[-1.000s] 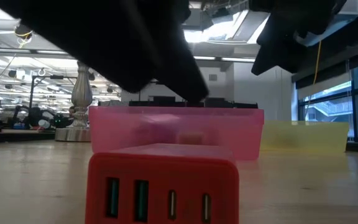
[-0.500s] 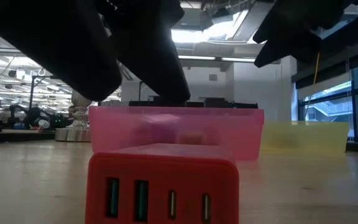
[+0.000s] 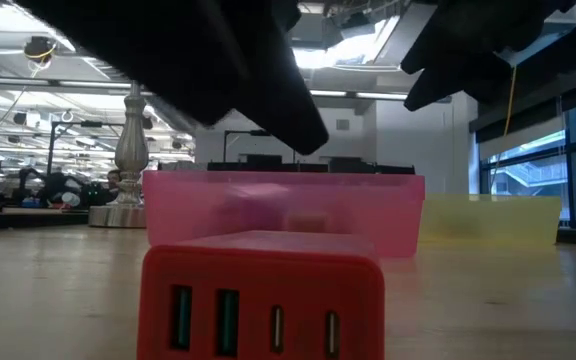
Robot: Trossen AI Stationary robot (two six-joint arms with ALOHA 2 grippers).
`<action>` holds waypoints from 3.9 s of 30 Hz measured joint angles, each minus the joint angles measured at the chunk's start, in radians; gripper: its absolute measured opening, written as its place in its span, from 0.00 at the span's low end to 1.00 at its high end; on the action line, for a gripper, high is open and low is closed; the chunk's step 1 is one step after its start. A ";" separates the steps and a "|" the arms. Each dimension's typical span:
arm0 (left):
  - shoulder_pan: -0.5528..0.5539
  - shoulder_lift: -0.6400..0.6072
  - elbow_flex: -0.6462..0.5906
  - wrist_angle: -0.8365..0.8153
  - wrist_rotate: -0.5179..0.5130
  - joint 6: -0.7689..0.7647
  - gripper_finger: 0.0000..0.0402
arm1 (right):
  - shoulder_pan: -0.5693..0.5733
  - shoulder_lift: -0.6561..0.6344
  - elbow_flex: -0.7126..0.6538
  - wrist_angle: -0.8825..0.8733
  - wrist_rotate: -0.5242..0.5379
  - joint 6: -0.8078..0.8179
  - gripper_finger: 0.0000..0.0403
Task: Pick & Place Office items
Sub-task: Put the red charger adapter into the red bin
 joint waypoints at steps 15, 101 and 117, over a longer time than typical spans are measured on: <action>0.002 0.000 0.000 0.059 -0.090 -0.278 0.70 | 0.000 0.000 0.000 0.003 -0.036 0.001 0.66; 0.161 -0.207 0.000 -0.288 -0.233 -0.599 0.66 | 0.000 0.000 0.000 0.016 -0.062 0.001 0.66; 0.447 -0.232 0.000 -0.467 -0.185 -0.752 0.66 | 0.000 0.000 0.000 0.019 -0.062 0.001 0.66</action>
